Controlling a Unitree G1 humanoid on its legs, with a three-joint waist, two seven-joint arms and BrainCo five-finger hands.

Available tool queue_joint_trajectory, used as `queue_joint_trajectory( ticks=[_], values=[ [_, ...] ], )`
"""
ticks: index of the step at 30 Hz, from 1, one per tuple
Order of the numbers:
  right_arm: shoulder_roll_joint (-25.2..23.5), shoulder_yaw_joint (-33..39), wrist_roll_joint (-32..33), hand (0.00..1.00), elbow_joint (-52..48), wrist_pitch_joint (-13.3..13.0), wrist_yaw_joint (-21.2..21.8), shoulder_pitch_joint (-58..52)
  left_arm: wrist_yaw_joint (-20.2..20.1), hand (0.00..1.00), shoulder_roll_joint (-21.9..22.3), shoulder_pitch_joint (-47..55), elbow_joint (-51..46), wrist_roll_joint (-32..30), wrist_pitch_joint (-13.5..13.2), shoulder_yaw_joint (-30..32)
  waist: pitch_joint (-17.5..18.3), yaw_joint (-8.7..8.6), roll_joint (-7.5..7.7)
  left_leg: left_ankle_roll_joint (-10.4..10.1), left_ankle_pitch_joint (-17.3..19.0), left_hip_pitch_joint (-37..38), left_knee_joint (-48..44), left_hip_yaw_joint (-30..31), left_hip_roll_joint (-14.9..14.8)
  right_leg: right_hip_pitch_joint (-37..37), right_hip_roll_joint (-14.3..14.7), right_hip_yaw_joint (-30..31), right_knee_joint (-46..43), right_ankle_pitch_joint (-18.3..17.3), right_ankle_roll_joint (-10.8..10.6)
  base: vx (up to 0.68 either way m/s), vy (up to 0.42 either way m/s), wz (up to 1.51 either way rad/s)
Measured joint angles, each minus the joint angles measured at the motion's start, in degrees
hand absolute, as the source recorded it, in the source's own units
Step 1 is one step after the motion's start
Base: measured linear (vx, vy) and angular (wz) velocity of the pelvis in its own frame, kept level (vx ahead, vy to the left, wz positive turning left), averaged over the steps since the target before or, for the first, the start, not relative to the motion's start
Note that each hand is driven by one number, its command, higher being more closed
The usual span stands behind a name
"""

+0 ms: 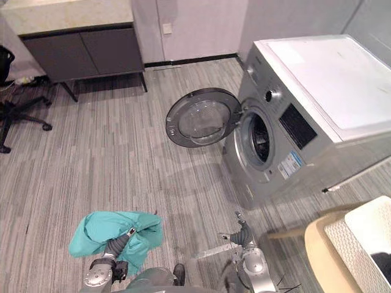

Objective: Pick up the laundry basket with both hands and put the clothes into the washing machine.

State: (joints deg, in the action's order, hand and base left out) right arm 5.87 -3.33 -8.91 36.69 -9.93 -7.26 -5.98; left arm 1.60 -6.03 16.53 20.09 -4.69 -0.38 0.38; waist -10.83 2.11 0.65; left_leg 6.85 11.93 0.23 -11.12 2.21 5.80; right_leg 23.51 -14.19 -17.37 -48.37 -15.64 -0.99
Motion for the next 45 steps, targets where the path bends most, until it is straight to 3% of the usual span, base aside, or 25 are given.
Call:
queue_joint_trajectory(
  ticks=[3, 4, 5, 6, 8, 9, 10, 11, 14, 16, 18, 19, 20, 21, 22, 23, 25, 26, 29, 33, 34, 39, 42, 43, 45],
  values=[
    [0.4, 0.1, 0.6, 0.00, -0.1, 0.0, 0.0, -0.2, -0.2, 1.00, 0.0, -2.6, 0.1, 0.0, -0.3, -1.9, -0.8, -1.77, -0.07, -1.2, 1.2, 3.0, 1.0, 5.7, 1.1, 2.8, 3.2, 0.6, 18.9, 4.7, -1.9, 0.49, -0.060, 1.07],
    [0.4, 0.0, 0.6, 0.00, -0.1, 0.1, 0.1, -0.2, -0.2, 1.00, 0.0, -3.5, 0.1, 0.0, -0.7, -2.3, -0.9, -1.64, 0.16, -2.9, 2.6, 4.7, 0.9, 6.8, 1.1, 2.8, 4.5, 1.2, 24.7, 7.9, -0.8, 0.52, -0.138, 0.86],
    [0.5, 0.0, 0.6, 0.00, -0.1, 0.1, 0.1, -0.2, -0.2, 1.00, 0.2, -3.8, 0.2, 0.0, -1.1, -2.8, -0.6, -2.02, -0.52, -5.2, 4.4, 6.2, 0.4, 7.4, 0.2, 1.9, 5.0, 1.7, 25.0, 12.7, 2.3, 0.56, -0.155, 0.88],
    [0.5, 0.0, 0.6, 0.00, -0.1, 0.1, 0.2, -0.1, -0.3, 1.00, 0.2, -3.8, 0.2, 0.0, -1.2, -3.0, -0.5, -2.31, -0.59, -5.5, 4.5, 6.6, -0.7, 7.5, 0.2, 1.5, 5.2, 1.4, 24.9, 14.8, 3.6, 0.61, -0.183, 0.79],
    [0.9, 0.0, 0.6, 0.00, -0.5, 0.2, 0.8, 1.4, -0.4, 1.00, 1.0, -4.8, 0.4, 0.0, -1.3, -3.8, -0.9, -2.78, -1.94, -10.0, 3.4, 1.3, -14.2, 2.6, -1.8, -1.4, 6.5, -0.2, 25.2, 13.1, 5.1, 0.61, -0.173, 0.28],
    [1.0, -0.7, 0.6, 0.00, -2.8, 0.2, 1.1, 1.4, -0.9, 1.00, 2.0, -4.5, 0.3, 0.1, -1.1, -3.8, -1.5, -2.49, -3.45, -14.2, -2.8, -5.3, -32.6, -3.5, -5.7, -7.0, 9.6, -0.7, 29.0, 12.3, 6.1, 0.59, -0.135, -0.24],
    [0.7, -1.4, 0.8, 0.00, -3.5, 0.2, 1.0, 1.4, -1.2, 1.00, 2.4, -4.2, 0.2, 0.1, -1.1, -3.7, -1.5, -1.97, -3.49, -14.3, -5.1, -7.2, -37.9, -5.0, -8.0, -9.1, 10.7, -0.1, 30.3, 12.0, 6.6, 0.71, -0.123, -0.70],
    [0.1, -2.1, 1.3, 0.00, -5.0, 0.0, 1.0, 1.1, -1.6, 1.00, 2.4, -4.0, 0.2, 0.5, -0.9, -3.9, -1.6, -0.93, -3.30, -11.5, -3.4, -10.0, -47.0, -9.3, -12.3, -13.6, 13.0, 1.3, 32.3, 11.3, 7.4, 0.46, -0.062, -0.73],
    [-1.0, -1.8, 1.6, 0.00, -7.8, -0.4, 0.8, 0.8, -2.9, 1.00, 3.5, -4.4, -1.2, 0.6, -0.3, -5.6, -2.4, -0.93, -1.26, -7.8, -0.6, -15.8, -48.9, -13.5, -15.9, -21.6, 13.1, 5.8, 37.2, 9.8, 6.4, 0.49, -0.037, -0.60],
    [-0.9, -0.9, 1.6, 0.00, -7.8, -0.5, 0.7, 0.7, -3.6, 1.00, 3.7, -4.6, -1.6, 0.7, 0.1, -7.0, -2.5, -0.44, -1.39, -7.1, 0.4, -19.1, -41.3, -11.8, -15.5, -23.4, 13.1, 9.3, 38.8, 9.2, 5.4, 0.37, 0.099, -0.96],
    [-1.0, -0.8, 1.6, 0.00, -7.1, -0.4, -0.2, 0.0, -4.7, 1.00, 3.6, -4.8, -1.5, 0.7, 1.3, -7.7, -2.8, 0.68, -1.08, -7.4, 0.4, -20.4, -27.8, -5.2, -12.5, -24.2, 12.5, 13.7, 38.8, 8.0, 3.6, 0.37, 0.238, -1.14],
    [-1.0, -0.8, 1.6, 0.00, -6.3, -0.4, -0.3, -0.2, -5.3, 1.00, 3.7, -4.8, -1.3, 0.7, 2.1, -7.8, -2.8, 0.86, -1.08, -9.2, -0.7, -20.1, -19.1, 0.8, -10.2, -24.2, 12.0, 16.3, 38.0, 7.0, 2.3, 0.40, 0.372, -1.35],
    [-0.4, -0.4, 1.5, 0.00, -4.7, -0.4, -0.4, -0.5, -5.3, 1.00, 3.8, -4.7, -0.7, 0.7, 2.7, -8.8, -2.5, 0.87, -2.43, -13.0, -4.1, -17.9, -8.2, 8.0, -9.8, -23.7, 12.6, 19.9, 36.0, 5.0, 0.4, 0.26, 0.266, -1.44],
    [0.2, -0.4, 1.4, 0.00, -4.2, -0.3, -0.4, -0.6, -5.3, 1.00, 4.2, -4.7, -0.2, 0.7, 2.7, -9.1, -2.3, 1.21, -3.91, -13.8, -6.7, -16.7, -5.0, 10.3, -10.9, -23.5, 13.7, 21.3, 35.2, 4.0, -0.6, 0.36, 0.490, -1.58],
    [-0.4, 0.2, 1.3, 0.00, -2.6, 0.2, -0.5, -0.1, -5.4, 1.00, 4.3, -5.7, 1.5, 0.7, 3.1, -10.0, -3.0, 1.65, -3.53, -13.9, -8.3, -16.4, -8.2, 9.2, -10.9, -23.2, 13.9, 25.0, 32.5, 1.7, -2.1, 0.25, 0.427, -1.47],
    [-2.0, 0.3, 1.0, 0.00, -3.3, 0.4, -0.5, -1.4, -5.3, 1.00, 3.3, -6.6, 1.7, 0.7, 3.9, -9.9, -2.1, 1.61, -0.63, -12.6, -5.7, -15.6, -9.4, 5.3, -9.3, -21.9, 11.4, 28.0, 30.5, 0.7, -3.6, 0.30, 0.488, -1.34],
    [-2.7, -0.2, 0.9, 0.00, -4.0, 0.2, -0.3, -2.4, -5.3, 1.00, 2.9, -6.2, 0.9, 0.7, 3.9, -10.0, -1.4, 1.57, 1.33, -11.0, -2.9, -13.7, -11.2, -0.7, -8.8, -21.3, 9.5, 32.7, 29.5, 0.4, -4.8, 0.20, 0.324, -1.57],
    [-2.6, -1.0, 0.9, 0.00, -4.0, 0.2, -0.4, -1.9, -5.3, 1.00, 2.9, -5.6, 0.0, 0.8, 3.9, -10.0, -1.3, 1.55, 1.38, -9.7, -0.5, -12.0, -12.5, -5.9, -9.8, -20.9, 8.6, 33.3, 29.6, 1.5, -5.9, 0.16, 0.313, -1.87],
    [-2.6, -2.2, 0.8, 0.00, -3.5, 0.2, -0.3, -0.7, -5.3, 1.00, 2.3, -5.2, -1.8, 1.9, 4.0, -9.9, -1.0, 0.88, 1.29, -7.6, 1.3, -10.1, -12.7, -14.5, -12.0, -17.8, 7.2, 26.4, 29.4, 4.2, -5.8, 0.11, 0.231, -1.68],
    [-2.7, -3.4, 0.1, 0.00, 0.4, 0.3, -0.3, 3.5, -5.1, 1.00, 1.2, -5.8, -2.9, 1.8, 4.8, -8.9, -0.7, 0.26, 1.50, -7.2, 1.3, -2.6, -7.2, -32.0, -14.4, -14.7, -1.0, -13.9, 25.6, 4.8, -0.9, 0.10, 0.127, -2.12],
    [-2.5, -3.4, -0.3, 0.00, 0.8, 0.4, -0.3, 3.6, -5.1, 1.00, 1.2, -6.2, -2.9, 1.8, 4.8, -8.8, -0.6, 0.03, 1.21, -7.2, 1.3, -2.2, -6.8, -33.3, -14.7, -14.6, -1.3, -17.1, 25.8, 5.3, -0.1, 0.08, 0.014, -1.70],
    [-0.9, -2.2, -1.0, 0.00, 1.4, 1.1, -0.3, 2.1, -5.0, 1.00, 0.7, -7.6, -3.6, 1.8, 4.3, -8.4, -0.7, -2.33, 0.41, -7.9, 1.8, -1.4, -11.9, -34.8, -17.5, -13.9, 1.2, -14.1, 26.2, 5.8, -0.3, 0.14, -0.126, -0.91],
    [1.6, -1.6, -0.7, 0.00, 2.5, 1.4, -0.8, 0.0, -4.8, 1.00, 2.9, -7.4, -3.7, 1.9, 4.0, -6.5, -1.7, -2.69, -1.84, -6.3, 0.8, -5.4, -30.7, -29.6, -24.4, -18.1, 6.1, -10.8, 29.3, 5.2, 0.5, 0.13, -0.122, -0.75],
    [1.9, -1.1, -0.5, 0.00, 2.7, 1.4, -1.5, 0.0, -4.2, 1.00, 3.1, -7.6, -3.6, 2.3, 4.0, -6.5, -2.1, -2.50, -1.90, -6.0, 0.1, -8.8, -36.5, -24.4, -24.5, -18.6, 6.4, -9.1, 29.6, 4.7, 0.9, 0.12, -0.010, -0.75],
    [2.1, 1.1, 0.8, 0.00, 4.2, 1.4, -2.5, 0.1, -3.8, 1.00, 2.9, -7.7, -3.6, 2.7, 3.9, -6.5, -2.6, -2.66, -1.52, -9.0, 4.8, -12.0, -34.1, -16.4, -20.4, -18.5, 5.7, -6.8, 29.9, 4.7, 0.9, 0.10, 0.027, -0.50]
  ],
)
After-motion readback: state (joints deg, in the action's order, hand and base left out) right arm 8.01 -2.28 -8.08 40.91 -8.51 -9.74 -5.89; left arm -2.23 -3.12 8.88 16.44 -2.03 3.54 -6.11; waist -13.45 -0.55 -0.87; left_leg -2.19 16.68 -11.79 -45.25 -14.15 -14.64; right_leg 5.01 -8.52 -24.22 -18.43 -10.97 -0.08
